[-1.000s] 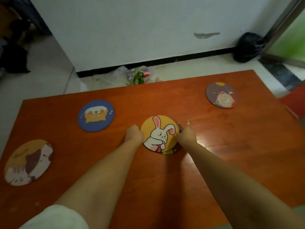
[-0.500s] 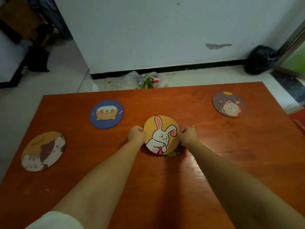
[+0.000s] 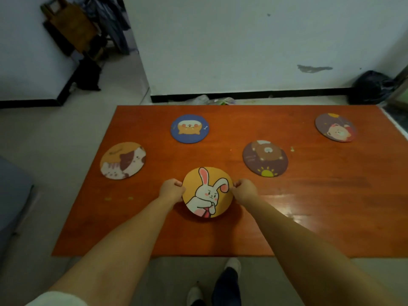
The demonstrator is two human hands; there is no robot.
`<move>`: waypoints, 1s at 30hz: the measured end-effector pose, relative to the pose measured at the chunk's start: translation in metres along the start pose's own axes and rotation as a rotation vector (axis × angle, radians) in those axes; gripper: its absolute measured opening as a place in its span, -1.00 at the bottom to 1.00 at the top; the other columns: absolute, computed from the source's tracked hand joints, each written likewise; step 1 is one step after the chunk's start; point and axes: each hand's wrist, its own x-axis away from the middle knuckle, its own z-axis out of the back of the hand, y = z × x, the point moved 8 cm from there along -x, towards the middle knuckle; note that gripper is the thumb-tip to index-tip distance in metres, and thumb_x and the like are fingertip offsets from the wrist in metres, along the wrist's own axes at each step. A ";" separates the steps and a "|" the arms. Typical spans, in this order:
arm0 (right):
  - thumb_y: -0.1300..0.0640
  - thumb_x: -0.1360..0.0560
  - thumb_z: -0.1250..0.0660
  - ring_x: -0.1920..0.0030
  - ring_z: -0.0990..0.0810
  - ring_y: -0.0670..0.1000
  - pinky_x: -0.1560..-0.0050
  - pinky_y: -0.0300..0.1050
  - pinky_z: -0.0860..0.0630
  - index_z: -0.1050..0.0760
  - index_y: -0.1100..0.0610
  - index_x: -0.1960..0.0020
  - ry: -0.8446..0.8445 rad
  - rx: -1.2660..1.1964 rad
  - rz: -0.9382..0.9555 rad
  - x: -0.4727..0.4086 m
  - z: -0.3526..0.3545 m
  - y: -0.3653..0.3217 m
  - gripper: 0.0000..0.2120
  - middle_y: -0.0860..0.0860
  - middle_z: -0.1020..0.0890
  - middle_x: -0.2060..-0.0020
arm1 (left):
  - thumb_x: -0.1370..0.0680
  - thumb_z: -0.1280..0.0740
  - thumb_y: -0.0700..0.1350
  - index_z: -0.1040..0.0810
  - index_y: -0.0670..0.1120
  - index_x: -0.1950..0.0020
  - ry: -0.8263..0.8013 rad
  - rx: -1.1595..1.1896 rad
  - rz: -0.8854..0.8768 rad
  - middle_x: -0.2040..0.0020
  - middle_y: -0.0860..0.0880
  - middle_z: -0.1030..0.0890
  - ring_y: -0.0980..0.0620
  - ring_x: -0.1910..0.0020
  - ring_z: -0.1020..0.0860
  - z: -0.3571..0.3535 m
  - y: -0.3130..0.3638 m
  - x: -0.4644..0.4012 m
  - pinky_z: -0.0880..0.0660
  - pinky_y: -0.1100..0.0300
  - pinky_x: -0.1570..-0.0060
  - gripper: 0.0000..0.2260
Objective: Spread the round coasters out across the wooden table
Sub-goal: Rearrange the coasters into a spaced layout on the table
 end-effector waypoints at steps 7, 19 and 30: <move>0.14 -0.55 -0.26 0.20 -0.43 0.14 -0.01 0.20 -0.55 -0.21 0.06 0.34 -0.041 0.028 0.003 0.025 -0.057 -0.009 -0.67 0.04 -0.39 0.37 | -0.55 -0.26 -0.29 -0.50 -0.21 0.02 0.035 -0.001 0.019 -0.12 -0.26 -0.59 -0.19 -0.06 -0.57 0.042 -0.047 -0.003 -0.58 -0.04 -0.07 -0.95; 0.07 -0.59 -0.16 0.11 -0.47 0.18 0.15 0.06 -0.43 -0.39 0.21 -0.03 -0.004 0.336 0.100 0.018 -0.080 -0.018 -0.81 0.19 -0.56 0.01 | -0.57 -0.22 -0.23 -0.44 -0.18 0.02 0.029 -0.492 -0.108 -0.04 -0.24 -0.57 -0.18 0.05 -0.54 0.046 -0.058 -0.025 -0.46 0.00 0.18 -0.96; 0.14 -0.54 -0.20 -0.08 -0.55 0.24 0.07 0.03 -0.46 -0.44 0.23 -0.11 0.067 0.351 0.058 0.010 -0.014 -0.022 -0.78 0.20 -0.57 -0.09 | -0.57 -0.25 -0.13 -0.37 -0.19 -0.31 -0.080 -0.633 -0.238 -0.26 -0.20 -0.49 -0.19 -0.18 -0.51 0.030 0.012 -0.027 -0.50 -0.02 -0.07 -0.67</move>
